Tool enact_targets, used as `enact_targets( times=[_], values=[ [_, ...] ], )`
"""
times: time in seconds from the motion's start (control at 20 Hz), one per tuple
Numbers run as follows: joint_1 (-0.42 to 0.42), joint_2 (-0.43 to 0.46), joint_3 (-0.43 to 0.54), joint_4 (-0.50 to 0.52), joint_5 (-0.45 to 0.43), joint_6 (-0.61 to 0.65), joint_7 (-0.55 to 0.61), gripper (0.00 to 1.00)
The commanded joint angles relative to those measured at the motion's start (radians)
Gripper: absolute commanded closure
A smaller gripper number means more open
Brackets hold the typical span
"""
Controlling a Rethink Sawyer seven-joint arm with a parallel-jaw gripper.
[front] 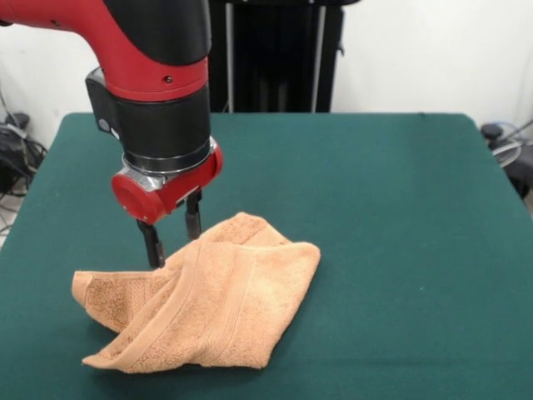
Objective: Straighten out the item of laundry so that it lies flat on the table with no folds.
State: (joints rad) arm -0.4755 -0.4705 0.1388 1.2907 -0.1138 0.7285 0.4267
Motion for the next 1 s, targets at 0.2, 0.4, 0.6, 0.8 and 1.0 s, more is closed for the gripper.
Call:
enact_targets(
  times=[0.2, 0.4, 0.6, 0.8, 1.0],
  values=[
    [0.032, 0.015, -0.043, 0.17, -0.036, -0.156, 0.297, 0.0],
    [0.043, 0.02, -0.056, 0.181, -0.024, -0.178, 0.307, 0.0],
    [0.065, 0.035, -0.085, 0.182, -0.005, -0.157, 0.338, 0.0],
    [0.081, 0.047, -0.104, 0.181, 0.028, -0.109, 0.362, 0.0],
    [0.082, 0.058, -0.105, 0.203, 0.043, -0.133, 0.368, 0.0]
  ],
)
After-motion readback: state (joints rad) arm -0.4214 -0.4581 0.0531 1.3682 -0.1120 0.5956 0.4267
